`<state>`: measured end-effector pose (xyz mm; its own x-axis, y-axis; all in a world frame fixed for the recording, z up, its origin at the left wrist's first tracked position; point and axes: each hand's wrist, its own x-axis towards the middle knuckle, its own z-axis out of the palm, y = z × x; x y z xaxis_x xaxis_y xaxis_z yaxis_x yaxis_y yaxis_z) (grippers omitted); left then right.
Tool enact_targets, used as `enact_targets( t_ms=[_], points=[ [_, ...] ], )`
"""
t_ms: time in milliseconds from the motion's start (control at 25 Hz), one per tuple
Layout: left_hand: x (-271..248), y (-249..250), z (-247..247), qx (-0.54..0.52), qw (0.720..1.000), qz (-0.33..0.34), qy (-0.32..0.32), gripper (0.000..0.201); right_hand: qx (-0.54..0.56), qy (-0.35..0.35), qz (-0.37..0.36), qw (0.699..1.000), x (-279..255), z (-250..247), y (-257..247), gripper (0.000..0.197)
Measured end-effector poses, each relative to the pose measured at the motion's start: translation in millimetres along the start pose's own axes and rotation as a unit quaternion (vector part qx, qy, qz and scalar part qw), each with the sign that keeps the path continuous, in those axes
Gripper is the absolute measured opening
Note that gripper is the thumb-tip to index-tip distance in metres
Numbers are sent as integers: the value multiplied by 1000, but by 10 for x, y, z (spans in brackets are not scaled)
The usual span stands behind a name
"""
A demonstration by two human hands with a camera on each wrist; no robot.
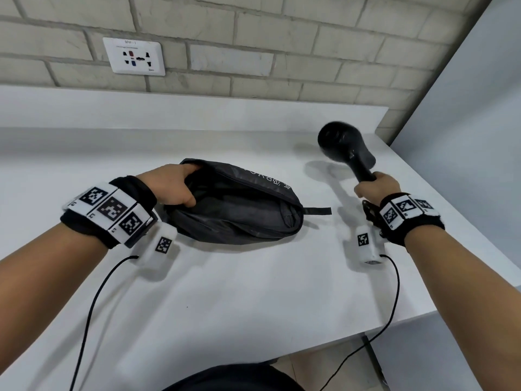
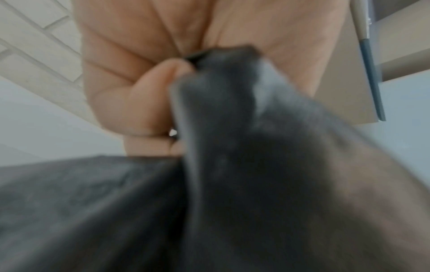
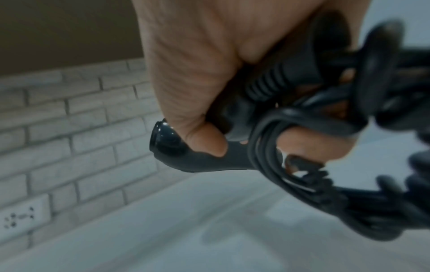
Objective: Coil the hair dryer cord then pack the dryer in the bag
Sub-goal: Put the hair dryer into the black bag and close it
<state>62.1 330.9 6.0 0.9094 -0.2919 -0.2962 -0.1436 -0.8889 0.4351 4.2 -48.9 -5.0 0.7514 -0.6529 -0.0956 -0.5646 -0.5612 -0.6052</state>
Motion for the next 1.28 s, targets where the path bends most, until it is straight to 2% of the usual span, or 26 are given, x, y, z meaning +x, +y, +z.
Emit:
enact_targets(
  t_ms=[120,200,320,400,520,600,680,800,880,1000,1120,1200,1240,1280],
  points=[
    [45,26,-58,-25,999,4,-41,82,143,-21,-63,987,-177,-135,-389,13],
    [63,74,-94,-49,996,7,-75,80,227,-57,-128,964,-263,-148,-636,15],
    [95,156,-112,-116,983,10,-138,74,343,-163,-203,903,-421,-48,-906,25],
    [116,173,-111,-181,966,2,-186,75,387,-239,-232,860,-582,63,-1042,32],
    [157,152,-85,-239,945,-5,-223,83,447,-343,-239,790,-736,303,-1076,40],
    [139,178,-56,-282,929,8,-238,78,465,-385,-226,764,-778,490,-1029,43],
    [141,186,-17,-317,914,17,-251,75,443,-409,-220,767,-802,642,-963,45],
    [140,165,6,-341,902,22,-264,91,349,-413,-232,809,-798,781,-863,45],
    [193,109,31,-363,892,19,-269,98,284,-420,-251,824,-798,817,-801,47],
    [229,23,32,-421,873,11,-247,71,235,-450,-263,821,-819,808,-722,47],
    [230,-95,-11,-378,895,9,-237,79,253,-469,-237,812,-774,720,-641,48],
    [249,-158,-56,-344,919,-20,-193,85,253,-484,-231,805,-724,652,-591,47],
    [251,-170,-77,-326,930,-30,-169,76,245,-491,-231,804,-706,633,-572,46],
    [251,-168,-94,-312,938,-32,-150,58,233,-496,-232,803,-702,622,-559,45]
  ],
)
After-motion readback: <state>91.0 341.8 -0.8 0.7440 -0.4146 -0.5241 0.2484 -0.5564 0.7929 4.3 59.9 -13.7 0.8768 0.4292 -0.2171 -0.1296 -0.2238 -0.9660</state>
